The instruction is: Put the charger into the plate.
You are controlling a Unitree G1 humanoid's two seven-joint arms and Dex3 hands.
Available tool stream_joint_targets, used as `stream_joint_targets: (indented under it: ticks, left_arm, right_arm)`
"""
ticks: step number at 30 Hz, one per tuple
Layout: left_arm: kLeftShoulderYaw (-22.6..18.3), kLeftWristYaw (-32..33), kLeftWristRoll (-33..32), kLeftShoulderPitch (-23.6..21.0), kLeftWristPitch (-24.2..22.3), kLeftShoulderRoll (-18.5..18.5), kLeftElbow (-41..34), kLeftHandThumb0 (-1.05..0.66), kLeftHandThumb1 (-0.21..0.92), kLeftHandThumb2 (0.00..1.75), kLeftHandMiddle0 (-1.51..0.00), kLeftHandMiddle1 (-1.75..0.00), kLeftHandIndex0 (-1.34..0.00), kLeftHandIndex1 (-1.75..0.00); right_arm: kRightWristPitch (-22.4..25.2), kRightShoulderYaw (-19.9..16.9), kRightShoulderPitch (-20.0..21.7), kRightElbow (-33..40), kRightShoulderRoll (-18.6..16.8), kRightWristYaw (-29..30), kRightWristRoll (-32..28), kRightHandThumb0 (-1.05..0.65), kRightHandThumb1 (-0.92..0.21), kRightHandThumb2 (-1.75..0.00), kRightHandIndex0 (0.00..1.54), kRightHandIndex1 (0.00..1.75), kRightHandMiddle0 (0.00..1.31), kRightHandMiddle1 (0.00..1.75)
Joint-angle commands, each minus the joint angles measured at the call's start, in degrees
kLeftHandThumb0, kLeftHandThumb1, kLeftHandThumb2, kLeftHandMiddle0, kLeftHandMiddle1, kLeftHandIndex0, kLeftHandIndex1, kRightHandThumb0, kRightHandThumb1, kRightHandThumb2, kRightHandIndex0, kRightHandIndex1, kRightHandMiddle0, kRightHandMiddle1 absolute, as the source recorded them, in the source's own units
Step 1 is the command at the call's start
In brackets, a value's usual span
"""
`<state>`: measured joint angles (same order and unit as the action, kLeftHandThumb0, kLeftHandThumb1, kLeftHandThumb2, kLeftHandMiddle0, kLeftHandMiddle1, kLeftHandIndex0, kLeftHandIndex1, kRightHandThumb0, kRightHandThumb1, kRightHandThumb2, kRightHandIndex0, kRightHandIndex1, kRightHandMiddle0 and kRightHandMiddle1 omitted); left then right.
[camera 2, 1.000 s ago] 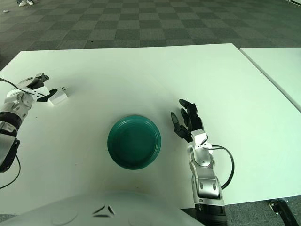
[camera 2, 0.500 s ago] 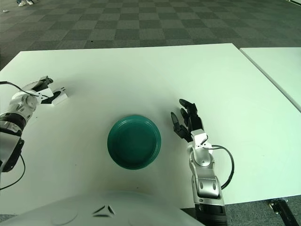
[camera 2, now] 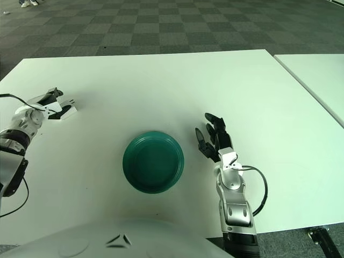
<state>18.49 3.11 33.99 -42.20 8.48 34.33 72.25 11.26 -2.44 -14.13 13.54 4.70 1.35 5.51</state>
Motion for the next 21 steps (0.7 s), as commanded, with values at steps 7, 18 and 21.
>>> stream_joint_targets:
  ticks: [7,18,21]
  left_arm:
    - [0.7,-0.2,-0.5,2.1,-0.6,-1.2,0.3,-1.05,0.92,0.84,-0.29,-0.06,0.00,-0.80]
    - [0.9,0.3,-0.9,3.7,-0.5,-2.2,0.8,-1.05,0.92,0.83,-0.29,-0.06,0.00,-0.86]
    - [1.1,0.5,-1.0,4.1,-0.5,-2.4,0.8,-1.05,0.92,0.83,-0.29,-0.05,0.00,-0.87]
  right_arm:
    - [2.6,-0.3,-0.1,-3.9,0.3,-0.6,-0.4,-0.68,-0.92,-0.57,0.31,0.01,0.00,0.63]
    - [2.5,-1.0,0.4,-4.5,0.8,-1.1,-0.9,-0.68,-0.92,-0.57,0.31,0.01,0.00,0.63]
    - [2.5,-1.2,0.5,-4.7,0.9,-1.2,-0.9,-0.68,-0.92,-0.57,0.31,0.01,0.00,0.63]
